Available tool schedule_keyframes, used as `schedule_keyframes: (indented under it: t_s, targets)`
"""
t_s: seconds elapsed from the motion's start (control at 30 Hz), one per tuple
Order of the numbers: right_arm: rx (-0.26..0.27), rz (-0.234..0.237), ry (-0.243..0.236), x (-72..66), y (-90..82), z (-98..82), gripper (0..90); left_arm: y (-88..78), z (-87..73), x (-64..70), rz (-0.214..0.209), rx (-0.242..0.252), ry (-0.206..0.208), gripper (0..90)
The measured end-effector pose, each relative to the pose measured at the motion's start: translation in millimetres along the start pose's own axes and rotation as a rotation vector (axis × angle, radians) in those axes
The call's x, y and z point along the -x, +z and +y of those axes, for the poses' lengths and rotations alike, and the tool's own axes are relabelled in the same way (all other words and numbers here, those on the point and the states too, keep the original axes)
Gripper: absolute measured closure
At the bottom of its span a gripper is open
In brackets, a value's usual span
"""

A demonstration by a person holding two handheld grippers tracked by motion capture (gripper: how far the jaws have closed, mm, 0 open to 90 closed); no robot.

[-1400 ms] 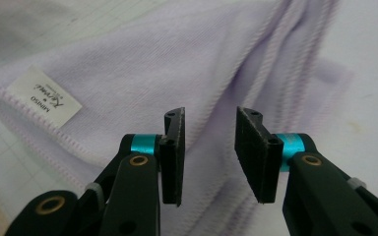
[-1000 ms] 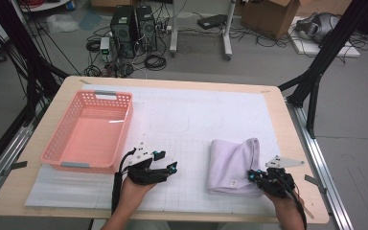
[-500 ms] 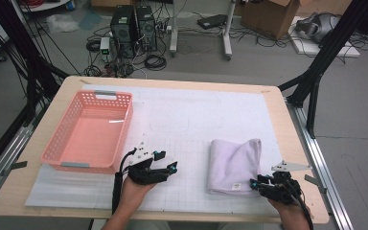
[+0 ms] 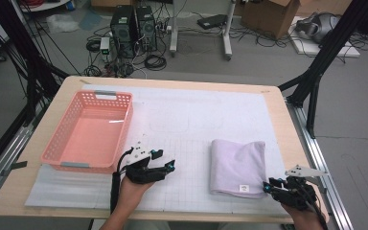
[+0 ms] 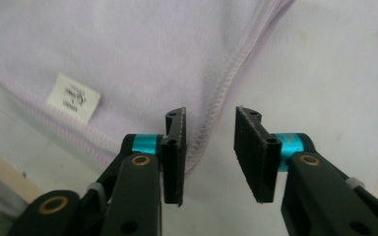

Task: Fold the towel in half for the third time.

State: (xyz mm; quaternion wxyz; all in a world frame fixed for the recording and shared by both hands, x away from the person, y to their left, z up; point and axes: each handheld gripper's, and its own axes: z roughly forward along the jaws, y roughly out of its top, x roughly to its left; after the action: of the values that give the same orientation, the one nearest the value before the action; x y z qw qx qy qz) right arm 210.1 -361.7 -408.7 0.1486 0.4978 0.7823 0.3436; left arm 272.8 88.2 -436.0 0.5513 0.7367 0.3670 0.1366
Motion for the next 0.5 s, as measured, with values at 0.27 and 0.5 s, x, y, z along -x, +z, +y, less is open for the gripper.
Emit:
schedule_keyframes:
  t_s: [0.27, 0.5]
  targets:
    - [0.16, -0.053, -0.058, -8.4, 19.9, 38.1, 63.9, 0.2, -0.4, 0.1, -0.003, -0.004, 0.005, 37.7]
    - [0.027, -0.119, -0.088, -0.6, 55.2, 35.7, 69.7, -0.4, -0.7, -0.1, -0.002, -0.003, 0.006, 37.8]
